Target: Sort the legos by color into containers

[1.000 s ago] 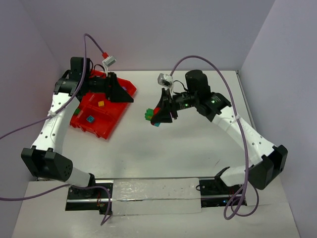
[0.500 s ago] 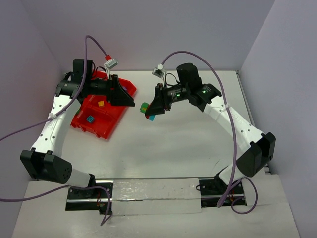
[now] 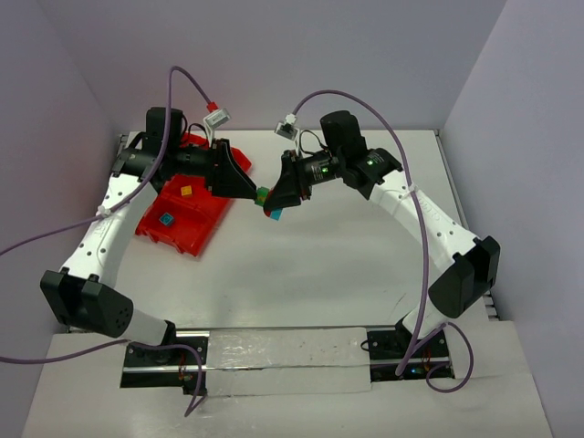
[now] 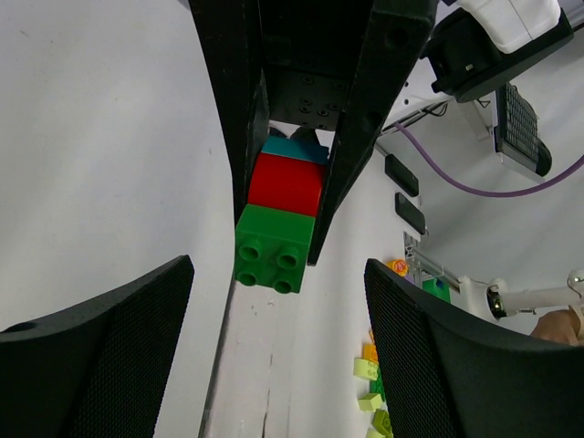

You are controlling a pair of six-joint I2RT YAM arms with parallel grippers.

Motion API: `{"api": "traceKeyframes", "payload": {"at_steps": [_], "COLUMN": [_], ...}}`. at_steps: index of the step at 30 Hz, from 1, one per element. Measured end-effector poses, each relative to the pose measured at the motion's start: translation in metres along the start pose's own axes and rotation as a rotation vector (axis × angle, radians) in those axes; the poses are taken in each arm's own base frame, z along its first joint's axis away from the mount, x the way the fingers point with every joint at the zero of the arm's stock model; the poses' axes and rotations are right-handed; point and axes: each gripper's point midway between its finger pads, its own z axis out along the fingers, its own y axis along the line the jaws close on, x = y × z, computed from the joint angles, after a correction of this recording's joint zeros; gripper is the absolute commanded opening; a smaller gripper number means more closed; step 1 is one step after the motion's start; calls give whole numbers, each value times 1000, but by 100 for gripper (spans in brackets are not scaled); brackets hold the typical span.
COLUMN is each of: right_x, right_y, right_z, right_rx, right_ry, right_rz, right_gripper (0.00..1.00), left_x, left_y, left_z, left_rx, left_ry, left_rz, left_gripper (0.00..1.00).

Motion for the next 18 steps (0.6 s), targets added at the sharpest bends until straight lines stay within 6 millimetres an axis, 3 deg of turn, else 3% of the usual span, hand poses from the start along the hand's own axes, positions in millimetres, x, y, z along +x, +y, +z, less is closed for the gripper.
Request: {"api": "traceKeyframes", "payload": {"at_steps": [13, 15, 18], "right_x": [3, 4, 5], "right_y": [0, -1, -3], "right_z": [4, 5, 6], "right_rx": [-26, -27, -28], "right_ry": [22, 26, 30], "right_rz": [8, 13, 18], "right_gripper": [0, 0, 0], "left_x": [5, 6, 6], "left_y": [4, 3, 2], "left_z": [13, 14, 15], "left_rx": [34, 39, 47], "left_ry": [33, 37, 41], "left_rz": [-37, -37, -37], "left_gripper": [78, 72, 48]}}
